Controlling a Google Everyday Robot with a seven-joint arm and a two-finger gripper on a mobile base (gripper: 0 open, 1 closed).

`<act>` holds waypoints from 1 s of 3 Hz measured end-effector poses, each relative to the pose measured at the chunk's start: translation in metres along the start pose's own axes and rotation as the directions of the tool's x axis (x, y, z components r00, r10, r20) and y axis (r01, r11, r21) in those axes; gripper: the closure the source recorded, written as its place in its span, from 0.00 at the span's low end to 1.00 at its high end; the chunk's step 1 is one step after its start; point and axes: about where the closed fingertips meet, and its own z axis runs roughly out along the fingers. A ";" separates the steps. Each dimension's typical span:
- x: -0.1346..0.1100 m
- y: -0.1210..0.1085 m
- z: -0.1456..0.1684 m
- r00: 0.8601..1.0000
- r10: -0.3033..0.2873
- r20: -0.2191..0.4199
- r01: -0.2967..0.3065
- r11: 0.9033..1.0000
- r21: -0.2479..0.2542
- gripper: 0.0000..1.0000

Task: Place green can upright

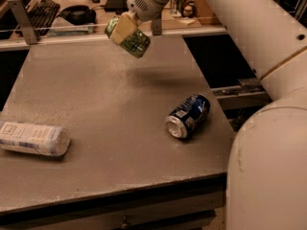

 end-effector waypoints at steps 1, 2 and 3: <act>0.020 -0.010 -0.032 0.990 -0.091 0.111 0.098 0.993 -0.063 1.00; 0.042 -0.014 -0.055 0.961 -0.189 0.203 0.213 0.971 -0.104 1.00; 0.067 -0.014 -0.070 0.908 -0.267 0.324 0.319 0.940 -0.119 1.00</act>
Offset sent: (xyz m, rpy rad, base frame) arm -0.0325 -0.1223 0.0218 0.1861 -0.2811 0.5003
